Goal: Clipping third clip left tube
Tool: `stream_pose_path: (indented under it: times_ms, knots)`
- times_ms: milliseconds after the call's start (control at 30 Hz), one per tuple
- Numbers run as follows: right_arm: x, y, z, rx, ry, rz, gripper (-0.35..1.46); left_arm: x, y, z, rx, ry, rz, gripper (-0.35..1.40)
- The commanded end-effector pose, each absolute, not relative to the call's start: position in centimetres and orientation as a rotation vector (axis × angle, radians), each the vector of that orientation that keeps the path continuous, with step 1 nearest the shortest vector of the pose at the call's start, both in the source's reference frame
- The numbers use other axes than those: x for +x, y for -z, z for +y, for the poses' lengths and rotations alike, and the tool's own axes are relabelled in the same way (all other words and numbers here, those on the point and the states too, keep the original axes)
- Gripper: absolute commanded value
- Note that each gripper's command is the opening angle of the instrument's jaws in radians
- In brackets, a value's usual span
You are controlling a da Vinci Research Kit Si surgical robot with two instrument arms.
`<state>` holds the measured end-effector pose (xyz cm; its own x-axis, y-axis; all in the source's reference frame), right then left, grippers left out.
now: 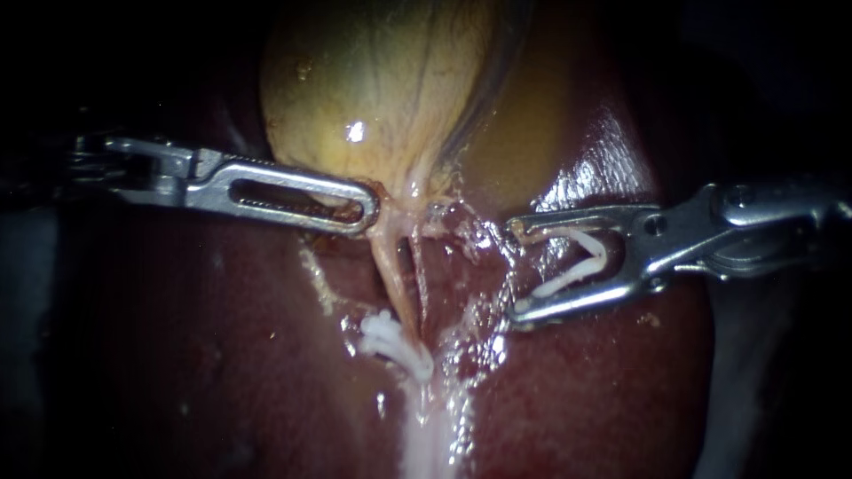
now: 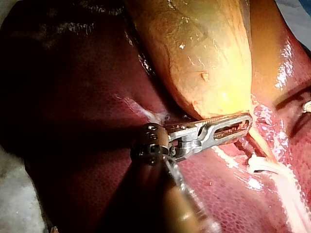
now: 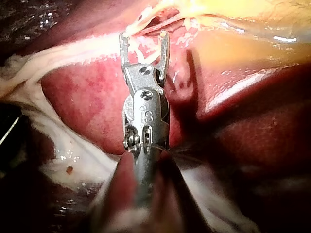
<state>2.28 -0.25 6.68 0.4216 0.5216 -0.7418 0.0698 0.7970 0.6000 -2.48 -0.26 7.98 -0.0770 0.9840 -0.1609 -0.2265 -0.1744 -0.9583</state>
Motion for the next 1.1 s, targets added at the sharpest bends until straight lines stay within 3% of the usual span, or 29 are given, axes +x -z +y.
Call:
stream_pose_path:
  times_ms: [33, 500, 1100]
  knots:
    - [2.27, -6.68, -0.25, 0.613, -0.307, 1.115, 0.49, -2.48, -7.97, -0.26, -1.124, -1.477, -0.989, -0.35]
    - [2.28, -6.67, -0.26, 0.612, -0.307, 1.112, 0.49, -2.15, -7.32, -0.10, -1.146, -1.454, -0.969, -0.35]
    - [2.66, -6.66, -0.33, 0.606, -0.342, 1.118, 0.49, -2.17, -7.24, -0.15, -1.155, -1.451, -0.963, -0.35]
